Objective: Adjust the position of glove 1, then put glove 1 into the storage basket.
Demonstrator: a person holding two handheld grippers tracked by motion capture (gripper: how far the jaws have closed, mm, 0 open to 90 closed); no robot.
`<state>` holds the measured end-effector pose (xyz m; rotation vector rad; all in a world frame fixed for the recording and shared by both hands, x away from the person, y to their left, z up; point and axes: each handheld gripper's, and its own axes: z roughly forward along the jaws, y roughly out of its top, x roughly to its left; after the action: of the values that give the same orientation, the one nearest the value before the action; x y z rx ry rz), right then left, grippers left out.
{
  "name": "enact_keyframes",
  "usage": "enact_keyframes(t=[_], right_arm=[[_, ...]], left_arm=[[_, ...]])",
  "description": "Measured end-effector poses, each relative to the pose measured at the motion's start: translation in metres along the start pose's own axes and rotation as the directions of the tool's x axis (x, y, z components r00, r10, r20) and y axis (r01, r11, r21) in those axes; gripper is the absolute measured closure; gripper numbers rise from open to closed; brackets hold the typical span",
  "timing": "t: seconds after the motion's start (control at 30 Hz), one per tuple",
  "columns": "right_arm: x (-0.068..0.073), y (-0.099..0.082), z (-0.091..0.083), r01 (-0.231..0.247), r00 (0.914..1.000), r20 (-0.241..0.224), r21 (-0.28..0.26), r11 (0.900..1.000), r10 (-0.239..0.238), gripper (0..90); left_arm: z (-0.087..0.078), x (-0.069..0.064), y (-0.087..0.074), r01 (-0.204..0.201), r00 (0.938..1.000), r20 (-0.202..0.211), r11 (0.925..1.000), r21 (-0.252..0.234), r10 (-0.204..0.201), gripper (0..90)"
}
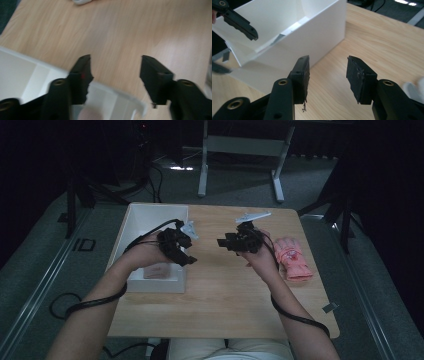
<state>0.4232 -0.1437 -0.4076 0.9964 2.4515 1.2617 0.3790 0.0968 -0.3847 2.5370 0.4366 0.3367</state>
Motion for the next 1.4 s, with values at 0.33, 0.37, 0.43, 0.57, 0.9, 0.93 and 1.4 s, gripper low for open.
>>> enact_keyframes(t=[0.33,0.37,0.43,0.57,0.9,0.93,1.4], right_arm=[[-0.027,-0.02,-0.026,0.036,0.9984,0.045,-0.018,0.9992,-0.035,53.5],[-0.029,-0.021,-0.027,0.04,0.998,0.05,-0.019,0.999,-0.039,53.7],[-0.035,-0.024,-0.031,0.041,0.9975,0.059,-0.023,0.9989,-0.04,54.2],[-0.046,-0.029,-0.036,0.041,0.9956,0.085,-0.026,0.9988,-0.038,55.1],[-0.074,-0.033,-0.044,0.055,0.9872,0.152,-0.028,0.9981,-0.05,57.8],[-0.077,-0.033,-0.044,0.054,0.9872,0.152,-0.03,0.9981,-0.049,58.0],[-0.117,-0.046,-0.01,0.084,0.9774,0.182,0.127,0.9883,-0.107,62.5]], left_arm=[[0.027,-0.029,0.022,0.057,0.9978,0.035,0.9973,-0.047,-0.056,13.1],[0.031,-0.032,0.023,0.086,0.9952,0.054,0.9936,-0.074,-0.082,12.6],[0.04,-0.036,0.025,0.131,0.9903,0.061,0.9858,-0.105,-0.125,10.5],[0.06,-0.049,0.024,0.149,0.988,0.06,0.9824,-0.113,-0.143,7.3],[0.095,-0.084,0.013,0.141,0.9897,0.044,0.9818,-0.127,-0.136,1.6],[0.098,-0.088,0.009,0.157,0.987,0.059,0.9771,-0.144,-0.15,1.6],[0.128,-0.131,-0.04,0.206,0.9784,0.063,0.9528,-0.223,-0.197,0.0]])
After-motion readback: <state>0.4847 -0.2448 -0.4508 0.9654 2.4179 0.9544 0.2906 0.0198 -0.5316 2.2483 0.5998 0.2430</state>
